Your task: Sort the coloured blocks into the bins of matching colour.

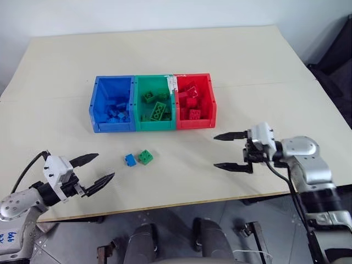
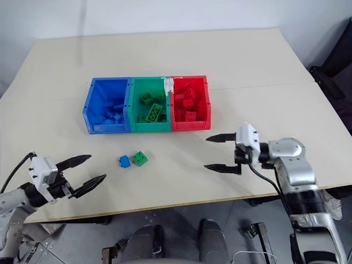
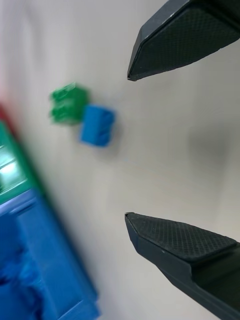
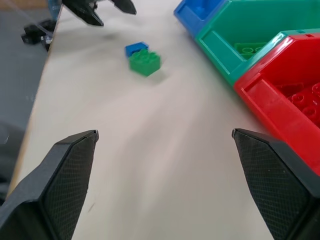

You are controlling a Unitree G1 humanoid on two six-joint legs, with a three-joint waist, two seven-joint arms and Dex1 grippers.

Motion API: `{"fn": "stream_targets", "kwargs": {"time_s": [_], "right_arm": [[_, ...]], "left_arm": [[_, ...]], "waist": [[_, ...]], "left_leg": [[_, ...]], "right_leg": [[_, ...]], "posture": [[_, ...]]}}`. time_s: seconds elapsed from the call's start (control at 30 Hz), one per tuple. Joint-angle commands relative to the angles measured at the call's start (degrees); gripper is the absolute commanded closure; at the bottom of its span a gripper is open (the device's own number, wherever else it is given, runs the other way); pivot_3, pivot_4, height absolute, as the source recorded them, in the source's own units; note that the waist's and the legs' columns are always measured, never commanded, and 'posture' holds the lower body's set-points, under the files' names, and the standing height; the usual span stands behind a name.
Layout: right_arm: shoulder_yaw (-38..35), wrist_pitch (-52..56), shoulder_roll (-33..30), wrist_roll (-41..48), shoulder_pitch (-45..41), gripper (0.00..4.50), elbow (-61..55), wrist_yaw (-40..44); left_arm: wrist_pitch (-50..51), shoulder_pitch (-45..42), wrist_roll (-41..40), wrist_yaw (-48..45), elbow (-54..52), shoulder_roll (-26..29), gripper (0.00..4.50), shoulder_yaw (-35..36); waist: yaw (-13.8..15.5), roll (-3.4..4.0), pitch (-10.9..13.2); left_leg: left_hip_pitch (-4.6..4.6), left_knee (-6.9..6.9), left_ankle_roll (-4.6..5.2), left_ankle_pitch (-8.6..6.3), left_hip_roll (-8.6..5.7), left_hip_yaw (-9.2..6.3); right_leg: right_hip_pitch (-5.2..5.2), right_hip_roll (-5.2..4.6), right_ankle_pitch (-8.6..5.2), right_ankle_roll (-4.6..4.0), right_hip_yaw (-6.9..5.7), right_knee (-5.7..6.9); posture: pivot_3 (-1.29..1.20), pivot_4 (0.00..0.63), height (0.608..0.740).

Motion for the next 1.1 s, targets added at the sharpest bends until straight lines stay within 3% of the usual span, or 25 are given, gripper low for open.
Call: {"fn": "stream_targets", "kwargs": {"time_s": [0.03, 0.23, 0.57, 0.73, 0.97, 1.1], "right_arm": [[-2.9, -2.6, -0.9, 2.7, 1.6, 0.02, -3.3, 1.2], [-4.8, -4.5, -0.6, 3.3, 4.0, 0.02, -2.2, 0.7], [-4.3, 0.2, 0.0, 6.1, 5.1, 0.02, -10.0, -4.2], [-4.0, 1.4, 0.7, 6.7, 6.8, 0.02, -14.7, -7.0], [-3.9, 2.2, 1.4, 6.9, 9.1, 0.02, -18.8, -10.1], [-3.7, 2.2, 1.4, 6.9, 9.3, 0.0, -19.1, -10.9]], "left_arm": [[-2.1, 0.3, 0.2, -2.3, 0.8, 1.7, 0.0, 2.5], [2.3, -4.7, 0.2, 0.2, -5.1, 2.1, 0.0, -1.9], [31.5, -22.2, 4.4, 11.6, -23.0, 5.2, 0.0, -22.3], [43.1, -29.1, 8.9, 18.1, -24.4, 5.2, 0.0, -29.3], [51.2, -32.2, 8.5, 20.5, -23.8, 2.2, 0.0, -32.2], [51.6, -32.8, 8.6, 20.5, -23.4, 1.2, 0.89, -32.9]], "waist": [[0.1, 0.0, 0.0], [0.6, 0.0, 0.0], [1.1, 0.0, 0.0], [1.7, 0.0, 0.0], [1.9, 0.0, 0.0], [1.9, 0.0, 0.0]], "left_leg": [[-0.01, 0.0, 0.0, 0.0, 0.0, 0.01], [-0.01, 0.05, 0.02, -0.01, -0.01, 0.01], [0.02, 0.1, 0.0, 0.02, -0.05, -0.01], [0.0, 0.15, 0.01, 0.02, -0.06, 0.0], [-0.04, 0.2, 0.01, 0.02, -0.08, -0.02], [-0.04, 0.21, 0.01, 0.02, -0.08, -0.03]], "right_leg": [[0.0, 0.0, 0.0, 0.0, 0.01, -0.03], [0.02, -0.04, 0.01, -0.02, 0.02, 0.0], [0.04, -0.02, 0.04, 0.02, 0.08, 0.13], [0.04, 0.0, 0.04, 0.02, 0.11, 0.1], [0.04, 0.0, 0.04, 0.02, 0.12, 0.08], [0.05, 0.01, 0.04, 0.02, 0.12, 0.09]], "posture": [[0.0, 0.15, 0.74], [0.0, 0.15, 0.74], [0.0, 0.15, 0.74], [0.0, 0.15, 0.74], [0.0, 0.15, 0.74], [0.0, 0.15, 0.74]]}}
